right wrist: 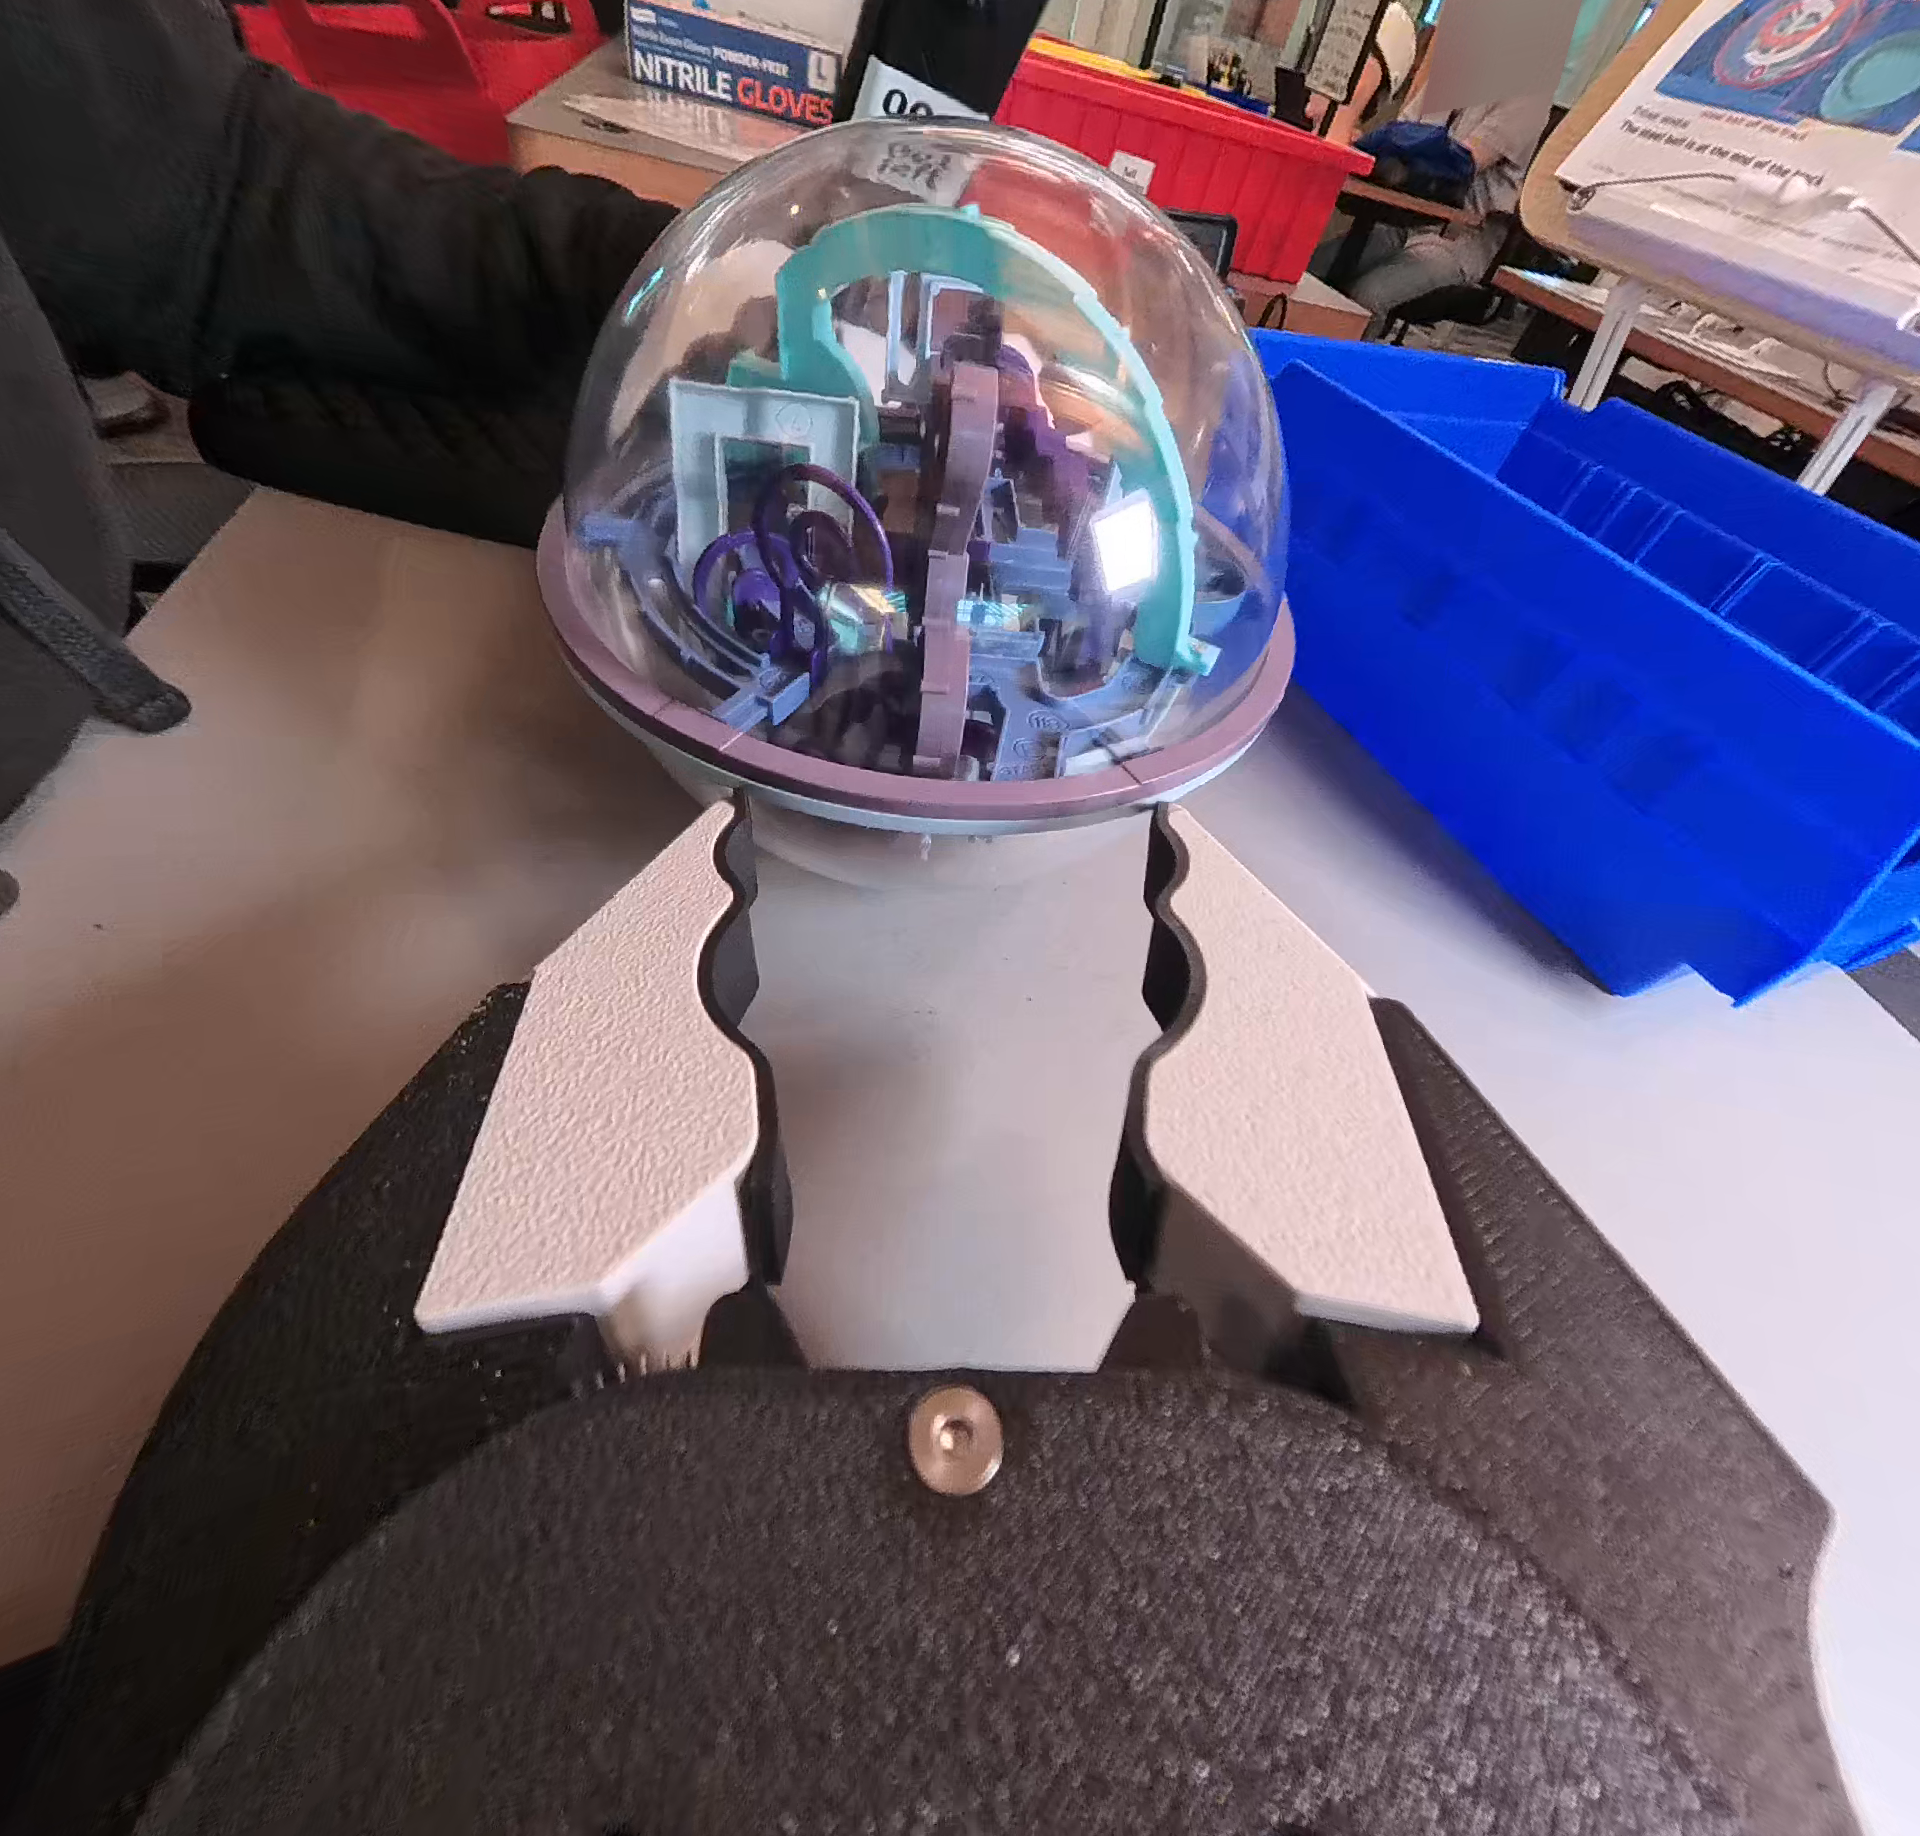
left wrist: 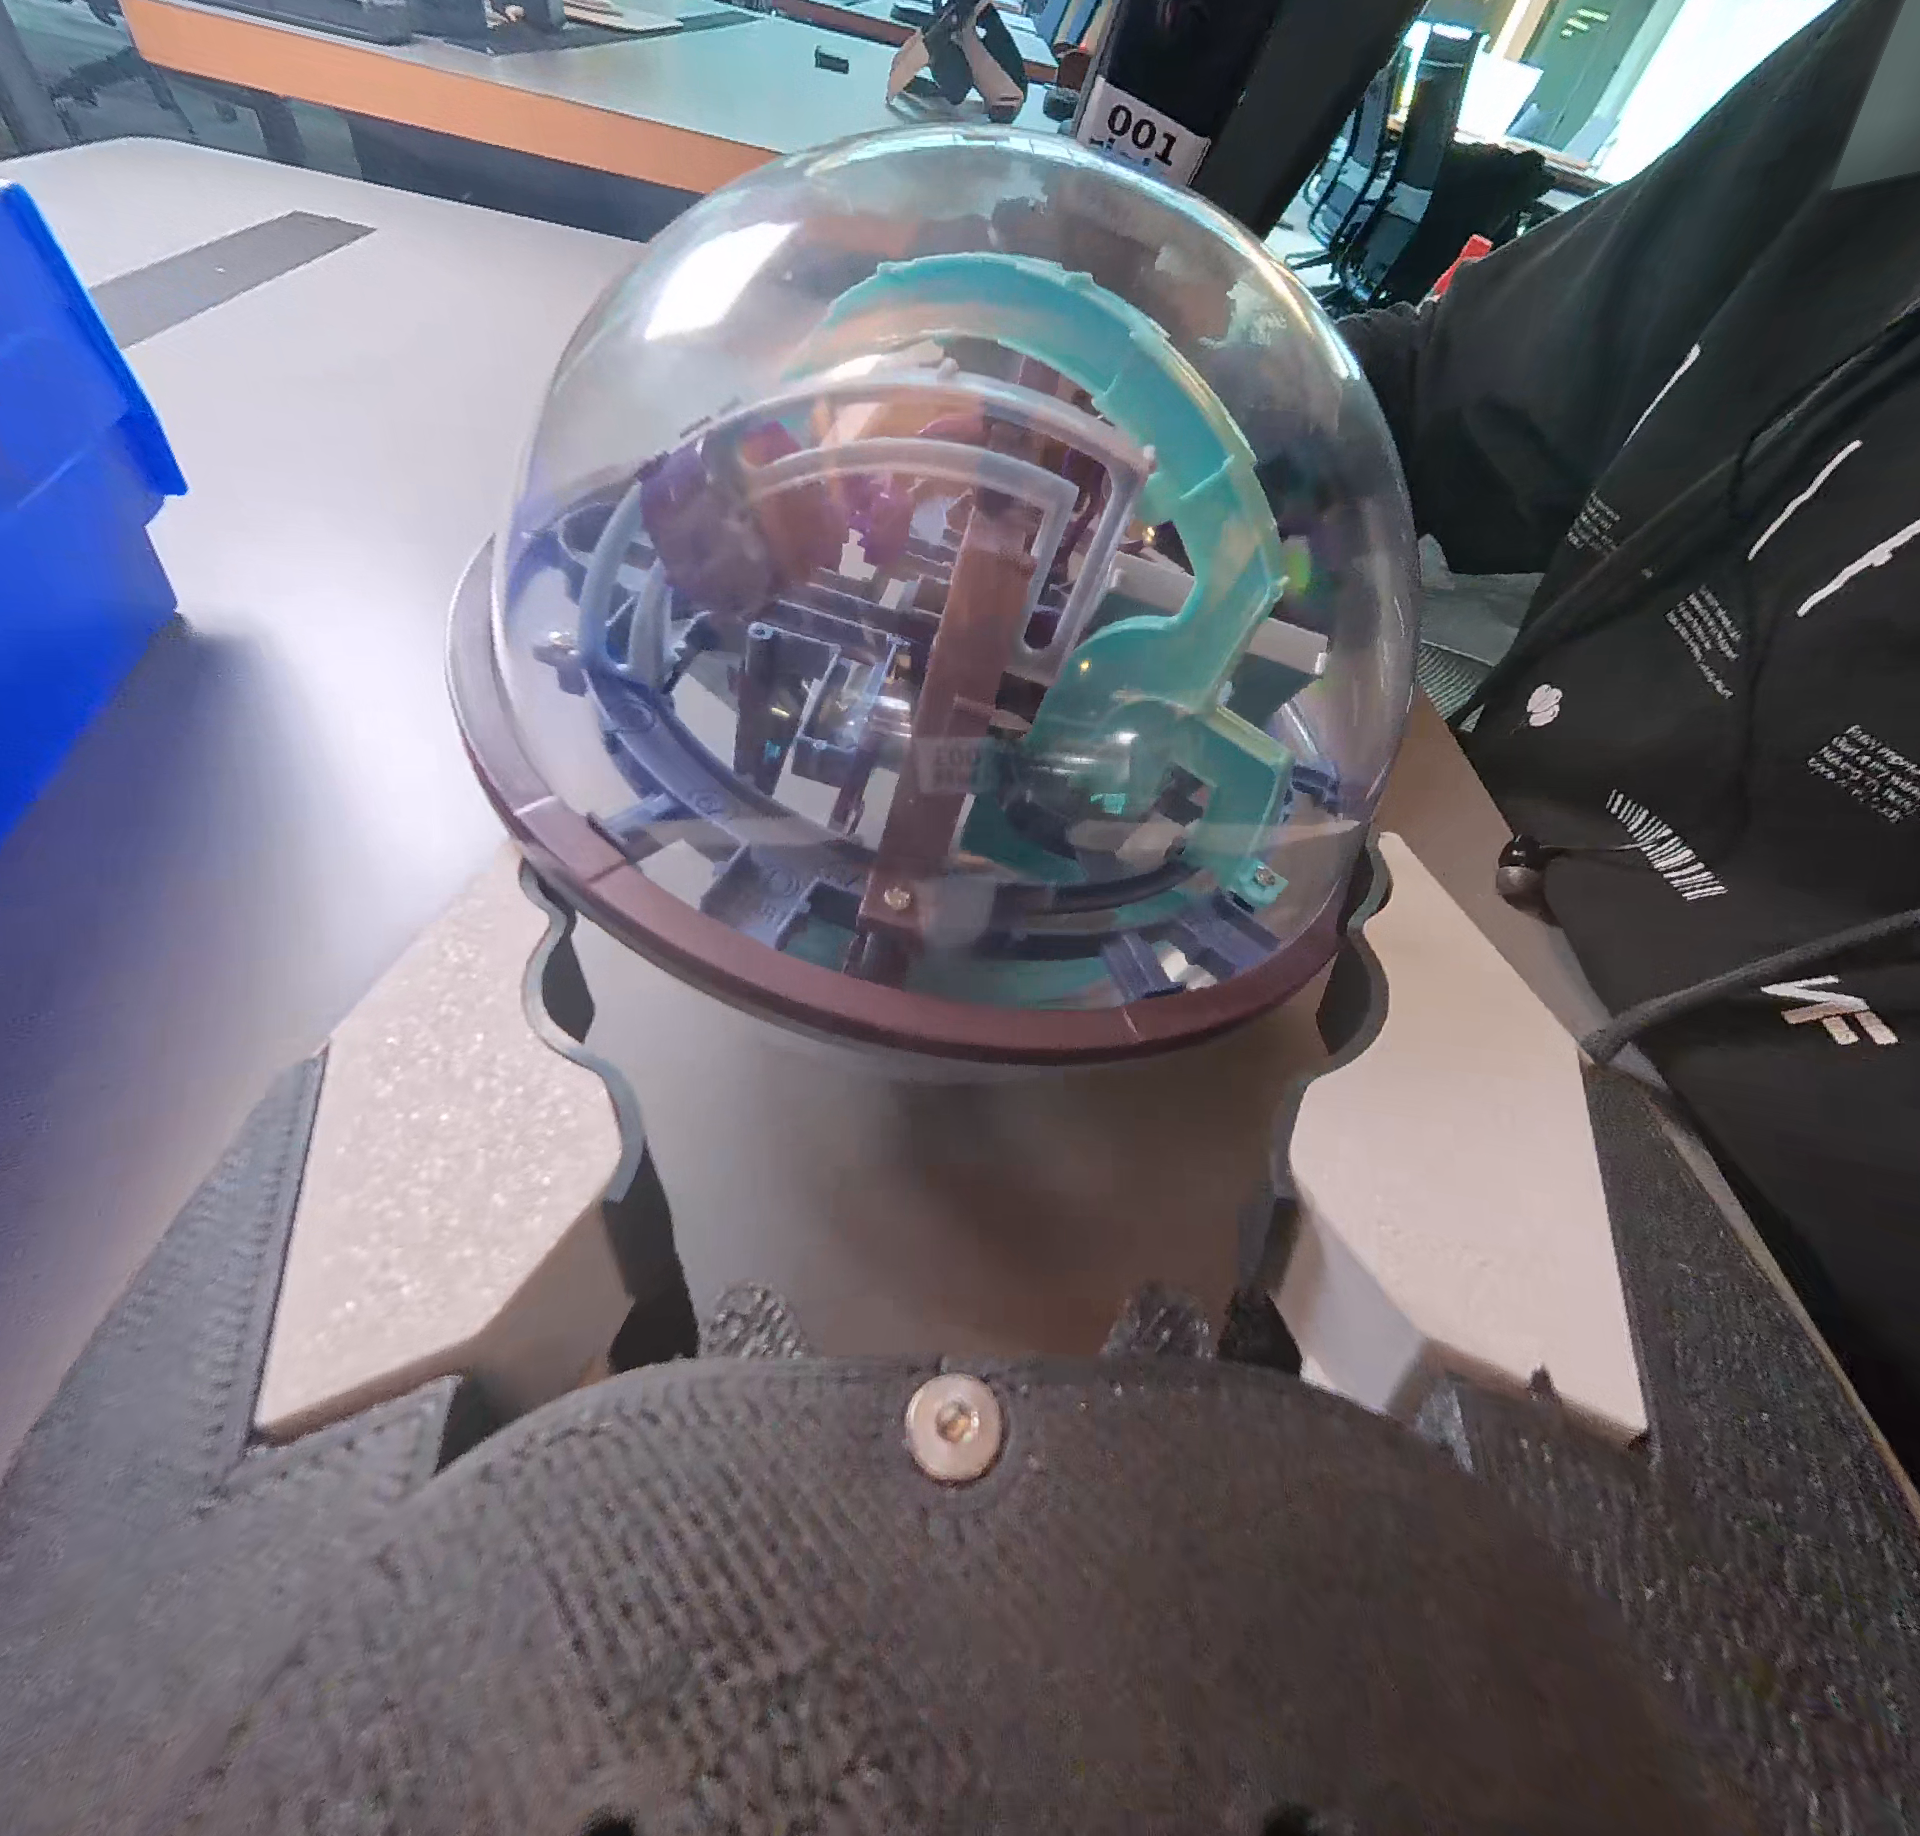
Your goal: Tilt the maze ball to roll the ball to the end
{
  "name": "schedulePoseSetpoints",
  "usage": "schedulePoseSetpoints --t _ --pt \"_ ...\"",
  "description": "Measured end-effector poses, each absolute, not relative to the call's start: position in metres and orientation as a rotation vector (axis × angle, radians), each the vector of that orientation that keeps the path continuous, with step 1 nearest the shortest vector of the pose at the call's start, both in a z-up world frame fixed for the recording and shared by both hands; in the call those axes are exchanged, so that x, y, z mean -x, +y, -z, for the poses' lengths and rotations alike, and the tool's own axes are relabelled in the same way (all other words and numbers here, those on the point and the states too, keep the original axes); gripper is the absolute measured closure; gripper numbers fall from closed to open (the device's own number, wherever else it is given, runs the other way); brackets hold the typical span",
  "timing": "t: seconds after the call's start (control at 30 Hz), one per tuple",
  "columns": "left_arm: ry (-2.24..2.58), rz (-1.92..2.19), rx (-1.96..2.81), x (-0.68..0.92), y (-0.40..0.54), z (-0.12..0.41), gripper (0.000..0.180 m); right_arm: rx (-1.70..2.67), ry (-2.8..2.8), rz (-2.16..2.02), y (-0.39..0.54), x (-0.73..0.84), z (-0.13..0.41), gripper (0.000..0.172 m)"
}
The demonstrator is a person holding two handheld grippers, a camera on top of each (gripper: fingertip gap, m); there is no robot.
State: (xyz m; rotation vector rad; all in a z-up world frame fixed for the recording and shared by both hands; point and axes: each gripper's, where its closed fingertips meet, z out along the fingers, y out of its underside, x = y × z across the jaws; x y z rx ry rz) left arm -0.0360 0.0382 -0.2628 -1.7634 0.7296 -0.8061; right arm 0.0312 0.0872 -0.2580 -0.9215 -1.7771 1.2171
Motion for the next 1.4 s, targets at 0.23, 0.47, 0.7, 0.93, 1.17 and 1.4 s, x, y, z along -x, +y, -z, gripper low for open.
schedulePoseSetpoints --t 0.23,0.47,0.7,0.93,1.17,1.4 --pt "0.777 0.738 1.747 0.035 0.038 0.264 0.038 0.905 -1.791 -1.218 0.086 -0.033 0.258 0.101" --pt "0.782 0.689 1.74 0.039 0.041 0.264 0.04 1.046 -1.781 -1.384 0.093 -0.035 0.256 0.095" --pt "0.824 0.633 1.679 0.035 0.04 0.258 0.042 1.141 -1.807 -1.47 0.093 -0.035 0.261 0.103" --pt "0.867 0.553 1.672 0.038 0.04 0.26 0.043 1.093 -1.814 -1.476 0.09 -0.038 0.258 0.125" --pt "0.901 0.466 1.701 0.043 0.043 0.267 0.047 1.075 -1.743 -1.513 0.095 -0.039 0.249 0.145" --pt "0.847 0.502 1.778 0.054 0.045 0.275 0.063 1.092 -1.681 -1.531 0.102 -0.038 0.244 0.15"
